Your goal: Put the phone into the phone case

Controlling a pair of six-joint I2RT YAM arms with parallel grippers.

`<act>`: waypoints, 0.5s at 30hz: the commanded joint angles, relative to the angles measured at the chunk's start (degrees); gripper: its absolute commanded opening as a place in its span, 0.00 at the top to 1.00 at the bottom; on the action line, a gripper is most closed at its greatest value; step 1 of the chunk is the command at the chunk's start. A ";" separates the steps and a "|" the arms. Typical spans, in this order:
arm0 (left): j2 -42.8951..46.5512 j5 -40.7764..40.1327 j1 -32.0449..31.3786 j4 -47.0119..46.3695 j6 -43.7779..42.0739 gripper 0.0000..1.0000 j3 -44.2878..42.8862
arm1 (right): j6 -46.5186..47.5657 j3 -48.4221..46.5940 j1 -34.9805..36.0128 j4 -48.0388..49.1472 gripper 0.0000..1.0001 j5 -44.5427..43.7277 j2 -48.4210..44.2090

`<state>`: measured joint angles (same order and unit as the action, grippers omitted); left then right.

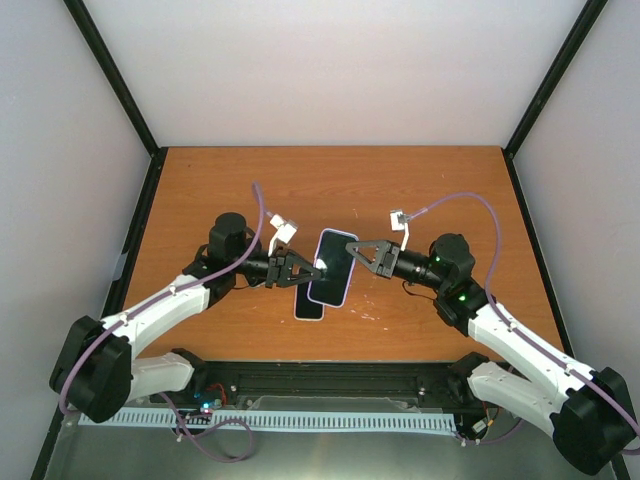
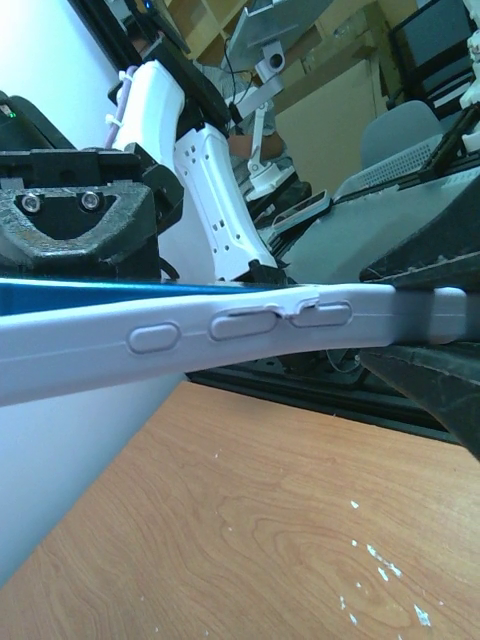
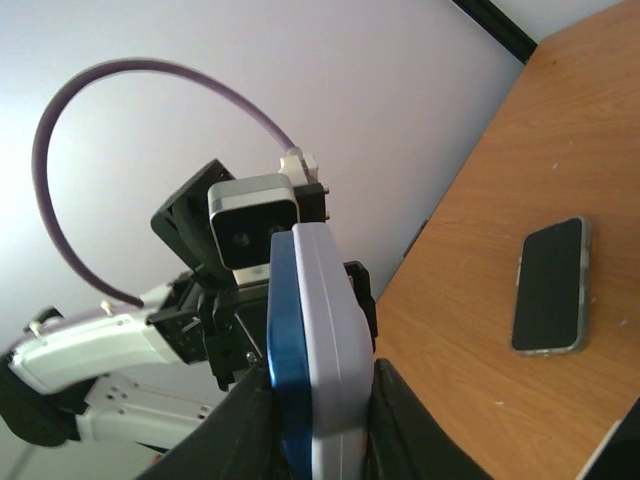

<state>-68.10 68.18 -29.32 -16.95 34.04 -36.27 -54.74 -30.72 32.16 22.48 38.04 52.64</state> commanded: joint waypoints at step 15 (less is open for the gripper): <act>2.70 -2.18 -0.12 4.11 -2.88 0.95 -2.00 | 3.14 -1.71 -0.05 -0.15 0.94 -0.51 -2.65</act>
<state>-66.46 66.48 -29.41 -12.69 31.68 -36.29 -52.25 -30.72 32.25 20.14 38.26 51.62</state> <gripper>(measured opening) 0.118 0.158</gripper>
